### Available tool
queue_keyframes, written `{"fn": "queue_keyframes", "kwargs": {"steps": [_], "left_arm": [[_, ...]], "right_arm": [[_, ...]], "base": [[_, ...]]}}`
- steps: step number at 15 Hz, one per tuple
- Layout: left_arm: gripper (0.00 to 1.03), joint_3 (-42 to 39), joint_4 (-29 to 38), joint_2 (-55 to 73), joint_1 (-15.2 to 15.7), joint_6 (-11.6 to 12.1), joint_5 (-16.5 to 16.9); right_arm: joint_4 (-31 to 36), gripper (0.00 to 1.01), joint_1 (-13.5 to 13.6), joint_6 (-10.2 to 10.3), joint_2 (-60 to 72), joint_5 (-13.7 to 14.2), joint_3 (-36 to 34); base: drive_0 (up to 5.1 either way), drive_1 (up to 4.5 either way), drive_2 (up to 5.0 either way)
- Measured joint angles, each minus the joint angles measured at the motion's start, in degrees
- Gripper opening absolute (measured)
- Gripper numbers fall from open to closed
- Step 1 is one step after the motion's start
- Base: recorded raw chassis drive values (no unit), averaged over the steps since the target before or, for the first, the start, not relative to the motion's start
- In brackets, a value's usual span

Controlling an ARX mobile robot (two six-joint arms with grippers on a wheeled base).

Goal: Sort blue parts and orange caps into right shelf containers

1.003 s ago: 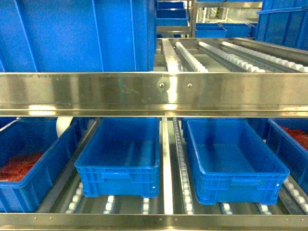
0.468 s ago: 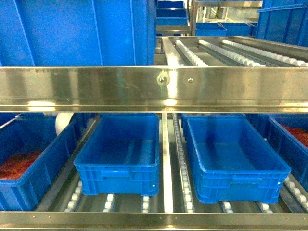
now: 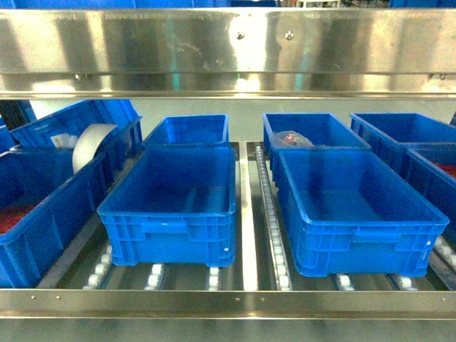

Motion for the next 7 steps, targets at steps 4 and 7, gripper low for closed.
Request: {"fn": "queue_keyframes", "kwargs": {"steps": [4,7], "left_arm": [[0.42,0.00,-0.02,0.00,0.00,0.02,0.09],[0.42,0.00,-0.02,0.00,0.00,0.00,0.04]], "right_arm": [[-0.04,0.45,0.00,-0.04,0.02,0.00,0.00],[0.00,0.45,0.00,0.00,0.02,0.04,0.00]], "base": [[0.0,0.00,0.0],[0.0,0.00,0.0]]}}
